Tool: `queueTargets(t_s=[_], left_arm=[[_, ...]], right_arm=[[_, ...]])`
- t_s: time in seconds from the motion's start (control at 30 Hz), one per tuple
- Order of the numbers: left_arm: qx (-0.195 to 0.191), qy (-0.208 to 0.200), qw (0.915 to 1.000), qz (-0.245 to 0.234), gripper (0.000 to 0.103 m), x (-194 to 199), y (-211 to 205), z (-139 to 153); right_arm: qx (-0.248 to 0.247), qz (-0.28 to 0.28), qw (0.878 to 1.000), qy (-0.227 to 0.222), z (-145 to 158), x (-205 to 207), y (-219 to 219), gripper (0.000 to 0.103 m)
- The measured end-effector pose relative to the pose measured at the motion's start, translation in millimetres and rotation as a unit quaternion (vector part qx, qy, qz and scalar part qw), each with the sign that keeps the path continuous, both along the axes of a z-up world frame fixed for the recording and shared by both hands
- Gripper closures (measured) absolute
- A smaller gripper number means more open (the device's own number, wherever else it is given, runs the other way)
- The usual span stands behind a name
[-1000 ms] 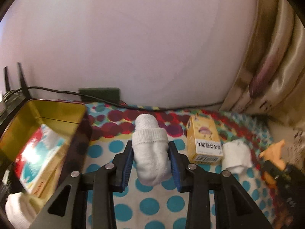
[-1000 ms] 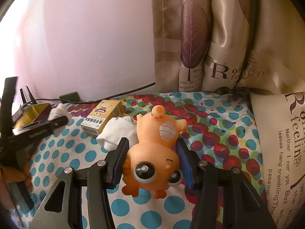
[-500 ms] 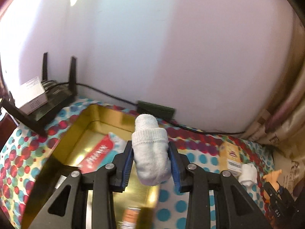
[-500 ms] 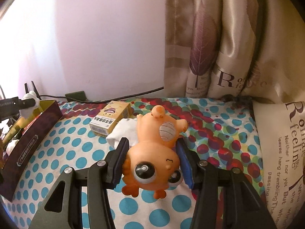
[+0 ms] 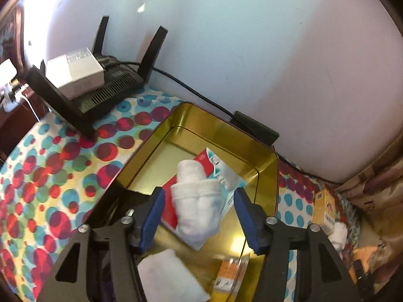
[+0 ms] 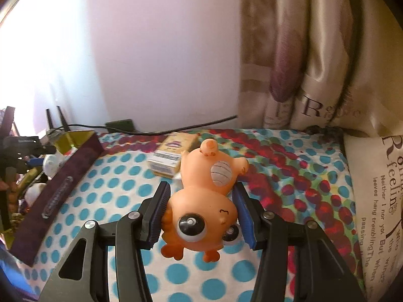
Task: Organize objects
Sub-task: 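Carry the white sock into the gold tray with the left gripper while the right gripper lifts the orange toy, then lower the orange toy into the gold tray and open the right gripper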
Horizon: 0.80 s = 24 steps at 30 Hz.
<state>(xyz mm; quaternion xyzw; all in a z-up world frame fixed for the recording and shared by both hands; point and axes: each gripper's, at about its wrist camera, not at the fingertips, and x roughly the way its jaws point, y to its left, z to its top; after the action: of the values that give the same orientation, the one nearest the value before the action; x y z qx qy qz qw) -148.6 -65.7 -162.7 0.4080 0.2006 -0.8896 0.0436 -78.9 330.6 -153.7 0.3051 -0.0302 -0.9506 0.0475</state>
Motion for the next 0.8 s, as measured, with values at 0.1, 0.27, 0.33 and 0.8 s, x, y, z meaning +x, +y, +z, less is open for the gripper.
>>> queueTargets(t_s=[0.1,0.27,0.33,0.8], left_arm=[[-0.026,0.017,0.9995,-0.002,0.044,15.8,5.5,9.9],[-0.034,0.029,0.9989,-0.015,0.042,46.7,9.1,20.2],[-0.026,0.026,0.9991,-0.02,0.042,58.3,9.2,20.3],[-0.083,0.063,0.9945,-0.008,0.042,135.6,-25.9,45.0]], right_arm=[[-0.012,0.016,1.0,0.003,7.9,3.6,-13.9,0.055],[-0.023,0.05,0.998,0.015,22.2,7.8,-42.8,0.054],[-0.023,0.06,0.998,0.019,26.7,8.6,-53.9,0.054],[-0.083,0.187,0.979,-0.002,54.1,5.7,-181.9,0.053]])
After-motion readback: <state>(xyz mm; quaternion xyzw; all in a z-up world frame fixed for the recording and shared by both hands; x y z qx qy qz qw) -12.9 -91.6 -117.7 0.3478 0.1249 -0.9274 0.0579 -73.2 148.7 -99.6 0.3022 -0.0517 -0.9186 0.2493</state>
